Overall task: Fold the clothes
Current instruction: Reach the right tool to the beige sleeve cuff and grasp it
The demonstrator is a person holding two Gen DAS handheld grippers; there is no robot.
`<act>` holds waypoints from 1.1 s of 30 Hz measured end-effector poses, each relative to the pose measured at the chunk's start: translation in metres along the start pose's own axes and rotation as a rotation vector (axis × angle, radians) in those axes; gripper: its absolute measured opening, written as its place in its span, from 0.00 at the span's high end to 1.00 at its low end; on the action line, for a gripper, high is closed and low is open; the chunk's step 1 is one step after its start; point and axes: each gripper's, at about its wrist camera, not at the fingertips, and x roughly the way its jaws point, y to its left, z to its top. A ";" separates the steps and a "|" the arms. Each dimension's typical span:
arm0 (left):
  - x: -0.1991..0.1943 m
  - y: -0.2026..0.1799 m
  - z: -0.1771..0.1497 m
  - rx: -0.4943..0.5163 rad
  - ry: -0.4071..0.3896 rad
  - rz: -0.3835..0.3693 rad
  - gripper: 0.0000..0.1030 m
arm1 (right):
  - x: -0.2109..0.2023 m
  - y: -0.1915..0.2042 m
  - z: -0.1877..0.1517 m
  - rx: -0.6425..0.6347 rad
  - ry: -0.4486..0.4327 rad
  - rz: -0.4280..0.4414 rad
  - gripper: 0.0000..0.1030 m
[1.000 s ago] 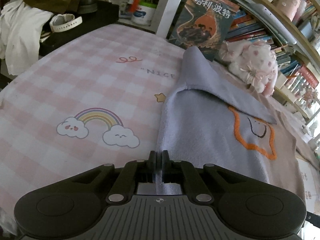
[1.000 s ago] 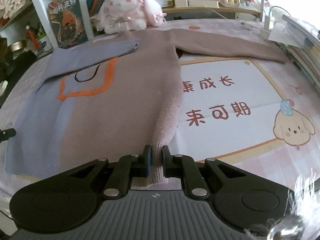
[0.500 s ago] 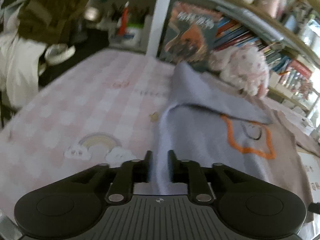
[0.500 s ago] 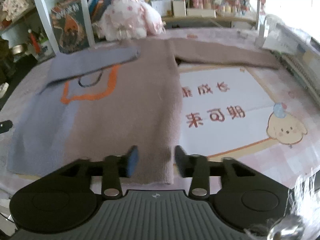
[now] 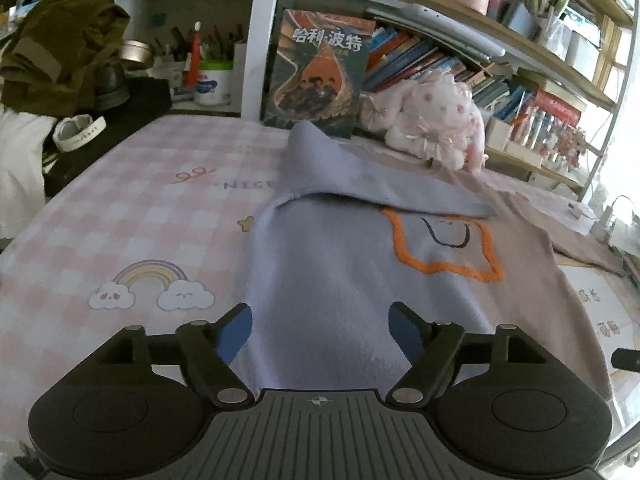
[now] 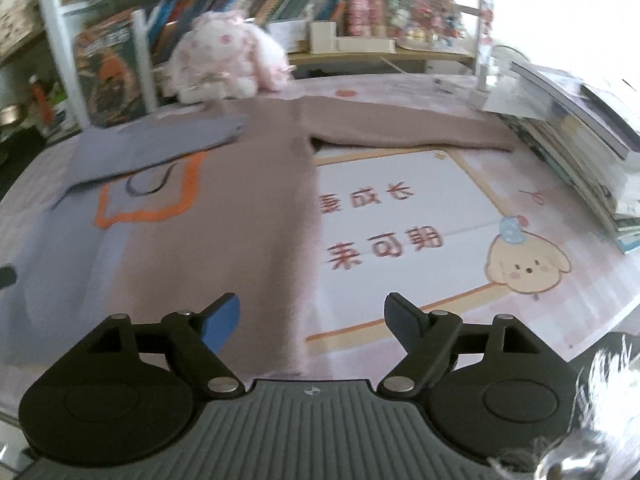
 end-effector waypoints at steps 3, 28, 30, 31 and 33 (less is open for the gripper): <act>0.004 -0.005 0.000 -0.023 0.004 0.020 0.21 | 0.006 -0.014 0.006 0.037 -0.002 -0.014 0.21; 0.040 -0.166 -0.012 -0.143 0.087 0.285 0.17 | 0.135 -0.203 0.130 0.075 0.056 0.085 0.20; 0.038 -0.171 -0.015 -0.152 0.096 0.309 0.17 | 0.142 -0.212 0.135 0.102 0.066 0.098 0.20; 0.037 -0.173 -0.015 -0.153 0.099 0.319 0.17 | 0.146 -0.216 0.138 0.116 0.071 0.104 0.20; 0.036 -0.178 -0.016 -0.156 0.105 0.340 0.17 | 0.152 -0.223 0.141 0.131 0.068 0.115 0.19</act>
